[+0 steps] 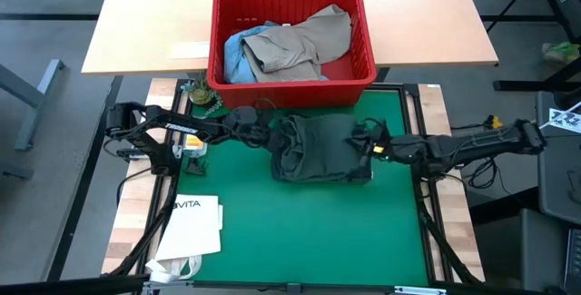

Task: Fold Laundry from Bin
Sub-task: Stack the green shirt on top of the dark blue pants

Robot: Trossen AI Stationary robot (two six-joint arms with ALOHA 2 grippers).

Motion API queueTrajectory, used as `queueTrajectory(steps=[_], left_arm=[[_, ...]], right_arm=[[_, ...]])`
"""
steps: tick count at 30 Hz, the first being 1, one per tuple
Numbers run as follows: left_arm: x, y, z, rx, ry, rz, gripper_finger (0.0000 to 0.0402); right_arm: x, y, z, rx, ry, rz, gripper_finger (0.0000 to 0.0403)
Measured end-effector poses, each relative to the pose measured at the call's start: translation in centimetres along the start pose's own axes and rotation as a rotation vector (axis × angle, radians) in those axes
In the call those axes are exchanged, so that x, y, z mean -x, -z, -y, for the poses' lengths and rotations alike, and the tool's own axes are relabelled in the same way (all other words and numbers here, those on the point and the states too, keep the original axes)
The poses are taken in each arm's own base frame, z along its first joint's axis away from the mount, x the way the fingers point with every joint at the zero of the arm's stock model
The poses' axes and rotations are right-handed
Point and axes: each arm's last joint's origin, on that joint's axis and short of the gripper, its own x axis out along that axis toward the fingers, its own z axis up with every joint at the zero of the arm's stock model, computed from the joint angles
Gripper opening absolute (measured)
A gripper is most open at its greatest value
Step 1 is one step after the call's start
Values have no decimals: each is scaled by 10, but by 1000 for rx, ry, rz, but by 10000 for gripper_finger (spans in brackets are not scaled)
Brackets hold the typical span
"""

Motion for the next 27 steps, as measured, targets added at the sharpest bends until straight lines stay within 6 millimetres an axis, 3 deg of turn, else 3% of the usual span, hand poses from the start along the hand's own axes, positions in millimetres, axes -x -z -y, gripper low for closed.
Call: queueTrajectory(steps=[6, 20, 27], left_arm=[[1, -5, -4, -64, -18, 13, 0], [3, 3, -18, -219, -175, -54, 2], [3, 3, -18, -283, -184, -51, 59]], right_arm=[[12, -3, 6, -3, 6, 12, 12], [15, 26, 18, 168, 123, -269, 12], [17, 32, 21, 204, 136, -335, 12]])
